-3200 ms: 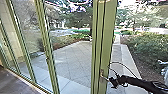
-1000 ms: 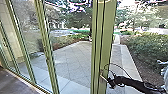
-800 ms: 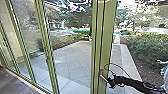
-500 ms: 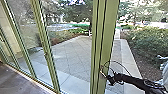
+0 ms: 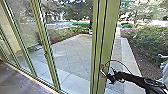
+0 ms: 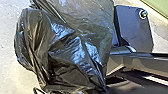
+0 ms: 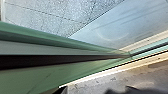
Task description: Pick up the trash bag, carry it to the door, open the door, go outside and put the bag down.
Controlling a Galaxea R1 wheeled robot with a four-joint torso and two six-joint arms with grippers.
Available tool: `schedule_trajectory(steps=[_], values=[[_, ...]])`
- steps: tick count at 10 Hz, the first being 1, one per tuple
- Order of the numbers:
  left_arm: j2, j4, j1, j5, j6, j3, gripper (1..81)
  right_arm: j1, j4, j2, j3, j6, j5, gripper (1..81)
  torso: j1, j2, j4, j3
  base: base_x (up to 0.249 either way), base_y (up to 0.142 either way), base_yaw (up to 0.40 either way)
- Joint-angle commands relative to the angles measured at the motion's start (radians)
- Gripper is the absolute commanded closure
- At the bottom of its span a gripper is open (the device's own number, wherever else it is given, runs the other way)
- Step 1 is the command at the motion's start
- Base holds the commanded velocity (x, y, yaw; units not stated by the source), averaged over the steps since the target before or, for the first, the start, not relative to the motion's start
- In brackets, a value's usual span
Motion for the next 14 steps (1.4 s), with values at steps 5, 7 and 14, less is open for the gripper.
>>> schedule_trajectory(steps=[5, 7, 14], values=[[-0.005, -0.010, -0.029, 0.062, 0.001, 0.000, 81.1, 0.038, -0.023, 0.076, 0.067, -0.008, -0.119, 1.0, 0.001, 0.000, 0.000, 0.000, 0.055, 0.000, 0.000], [-0.007, -0.010, -0.029, 0.062, 0.001, 0.000, 81.1, 0.043, -0.023, 0.076, 0.067, -0.006, -0.108, 1.0, 0.001, -0.001, -0.001, 0.000, 0.133, 0.000, 0.000], [-0.007, -0.010, -0.024, 0.062, 0.001, 0.000, 81.1, 0.061, -0.021, 0.035, 0.067, -0.005, -0.087, 1.0, 0.001, -0.009, -0.004, 0.003, 0.135, 0.000, 0.000]])
